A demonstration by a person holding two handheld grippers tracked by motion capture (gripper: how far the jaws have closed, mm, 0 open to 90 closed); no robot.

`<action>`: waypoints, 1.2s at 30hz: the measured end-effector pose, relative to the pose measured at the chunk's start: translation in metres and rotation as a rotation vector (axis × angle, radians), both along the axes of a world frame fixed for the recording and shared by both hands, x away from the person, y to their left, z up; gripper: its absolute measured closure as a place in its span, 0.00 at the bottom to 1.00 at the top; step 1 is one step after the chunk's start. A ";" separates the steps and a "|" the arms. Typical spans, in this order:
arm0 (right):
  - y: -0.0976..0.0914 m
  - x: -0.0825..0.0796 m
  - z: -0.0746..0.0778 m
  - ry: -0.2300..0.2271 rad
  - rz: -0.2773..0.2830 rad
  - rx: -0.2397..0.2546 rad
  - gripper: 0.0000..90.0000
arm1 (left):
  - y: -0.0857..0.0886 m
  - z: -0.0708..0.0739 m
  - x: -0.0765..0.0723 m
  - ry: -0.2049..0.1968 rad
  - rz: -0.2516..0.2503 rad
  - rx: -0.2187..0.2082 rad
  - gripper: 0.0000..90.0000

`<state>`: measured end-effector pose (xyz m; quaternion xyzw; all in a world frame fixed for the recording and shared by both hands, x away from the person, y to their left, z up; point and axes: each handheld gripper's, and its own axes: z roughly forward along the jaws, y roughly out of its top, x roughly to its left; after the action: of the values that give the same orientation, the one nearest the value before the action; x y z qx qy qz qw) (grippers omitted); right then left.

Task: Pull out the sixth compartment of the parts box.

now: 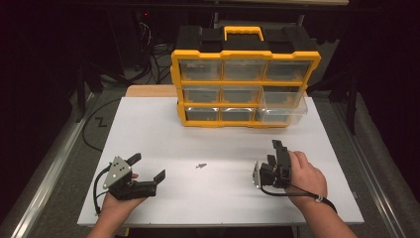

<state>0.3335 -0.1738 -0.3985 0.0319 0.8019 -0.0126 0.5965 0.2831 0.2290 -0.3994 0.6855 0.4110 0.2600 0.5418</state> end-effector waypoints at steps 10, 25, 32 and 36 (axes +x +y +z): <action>0.000 -0.003 -0.020 0.015 0.008 0.015 0.26 | 0.000 0.000 0.000 0.000 0.000 -0.001 0.00; -0.003 -0.004 -0.035 0.024 0.012 0.058 0.02 | 0.000 -0.001 0.000 0.005 0.004 0.001 0.00; -0.005 -0.005 -0.034 0.019 0.012 0.124 0.01 | 0.000 0.000 0.000 0.002 0.004 0.002 0.00; -0.006 -0.004 -0.033 0.032 0.008 0.182 0.01 | 0.000 0.000 0.000 0.003 0.004 0.003 0.00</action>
<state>0.3292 -0.1797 -0.4318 0.0825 0.8093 0.0622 0.5783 0.2828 0.2288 -0.3997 0.6860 0.4126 0.2608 0.5395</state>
